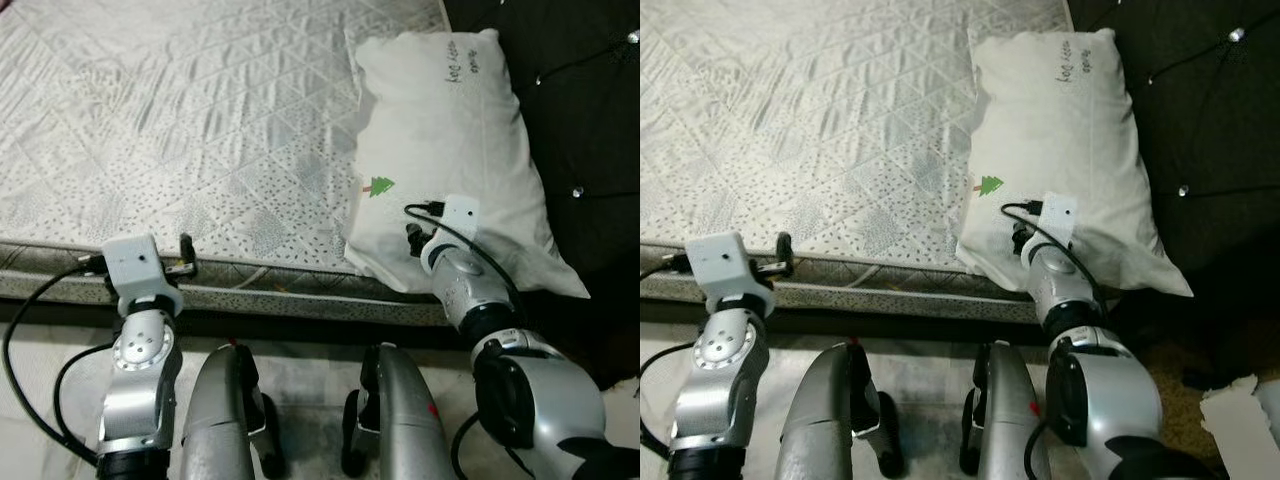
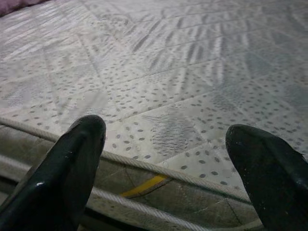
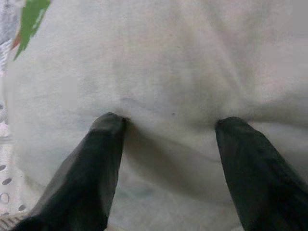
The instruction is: Clean up the room
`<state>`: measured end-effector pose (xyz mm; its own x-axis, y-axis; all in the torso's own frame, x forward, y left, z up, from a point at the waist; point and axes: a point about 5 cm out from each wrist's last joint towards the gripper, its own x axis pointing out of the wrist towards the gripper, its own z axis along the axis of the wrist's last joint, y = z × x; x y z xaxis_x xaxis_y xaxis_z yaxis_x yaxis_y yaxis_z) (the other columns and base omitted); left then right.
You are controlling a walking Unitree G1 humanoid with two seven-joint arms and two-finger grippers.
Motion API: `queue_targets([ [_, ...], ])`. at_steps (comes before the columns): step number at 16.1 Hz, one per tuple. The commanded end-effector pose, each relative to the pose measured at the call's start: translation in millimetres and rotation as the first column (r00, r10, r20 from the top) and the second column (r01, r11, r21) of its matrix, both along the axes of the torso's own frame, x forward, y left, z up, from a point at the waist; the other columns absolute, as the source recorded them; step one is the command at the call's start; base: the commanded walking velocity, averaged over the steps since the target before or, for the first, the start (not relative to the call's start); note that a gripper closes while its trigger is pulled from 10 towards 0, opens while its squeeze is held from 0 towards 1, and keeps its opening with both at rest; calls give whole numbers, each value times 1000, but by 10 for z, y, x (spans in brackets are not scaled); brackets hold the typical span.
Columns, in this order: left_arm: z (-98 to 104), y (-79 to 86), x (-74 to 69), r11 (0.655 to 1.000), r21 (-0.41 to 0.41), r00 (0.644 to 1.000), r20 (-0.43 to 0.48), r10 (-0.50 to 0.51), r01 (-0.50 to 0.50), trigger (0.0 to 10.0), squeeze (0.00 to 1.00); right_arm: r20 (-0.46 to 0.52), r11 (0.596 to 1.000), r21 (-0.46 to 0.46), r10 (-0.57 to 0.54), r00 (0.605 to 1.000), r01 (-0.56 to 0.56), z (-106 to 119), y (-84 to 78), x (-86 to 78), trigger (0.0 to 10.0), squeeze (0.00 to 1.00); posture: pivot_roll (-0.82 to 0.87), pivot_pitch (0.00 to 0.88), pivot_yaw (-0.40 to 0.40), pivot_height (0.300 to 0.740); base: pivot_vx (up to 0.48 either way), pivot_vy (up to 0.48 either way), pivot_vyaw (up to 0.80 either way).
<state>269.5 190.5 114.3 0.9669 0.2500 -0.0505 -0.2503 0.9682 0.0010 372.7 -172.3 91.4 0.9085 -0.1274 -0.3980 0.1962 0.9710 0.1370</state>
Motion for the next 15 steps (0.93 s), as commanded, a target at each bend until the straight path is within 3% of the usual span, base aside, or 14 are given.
queue_targets([
  [1, -1, 0, -24, 1000, 5, 1000, 0, 6, -6, 10000, 0, 75, 1000, -1, -10, 997, 10, 121, -40, 51, 10000, 1000, 109, 179, -78, 611, 0, 0, 0],
  [2, -1, -1, -16, 1000, 4, 1000, 1, 6, -6, 10000, 0, 147, 1000, -14, -1, 989, 3, 224, -55, 85, 10000, 1000, 103, 175, -76, 611, 0, 0, 0],
  [4, 33, -13, 37, 1000, 0, 1000, 25, 2, -2, 10000, 0, 351, 991, -126, 91, 932, -49, 460, -44, 89, 10000, 1000, 87, 154, -67, 611, 0, 0, 0],
  [6, 74, -19, 66, 1000, -2, 999, 48, -2, 2, 10000, 0, 436, 976, -206, 161, 886, -75, 518, 15, 11, 10000, 1000, 82, 144, -63, 611, 0, 0, 0],
  [7, 87, -28, 91, 1000, -2, 999, 53, -10, 10, 10000, 0, 473, 963, -254, 208, 856, -94, 502, 95, -108, 10000, 0, 72, 125, -56, 611, 0, 0, 0],
  [10, 86, -46, 144, 1000, 0, 998, 62, -31, 31, 10000, 0, 533, 943, -296, 292, 794, -148, 455, 249, -344, 10000, 0, 41, 90, -34, 611, 0, 0, 0],
  [15, 206, -112, 367, 998, -5, 992, 114, -59, 60, 10000, 0, 551, 943, -275, 313, 774, -186, 492, 392, -425, 10000, 0, -1, 47, -6, 666, 0, 0, -331],
])
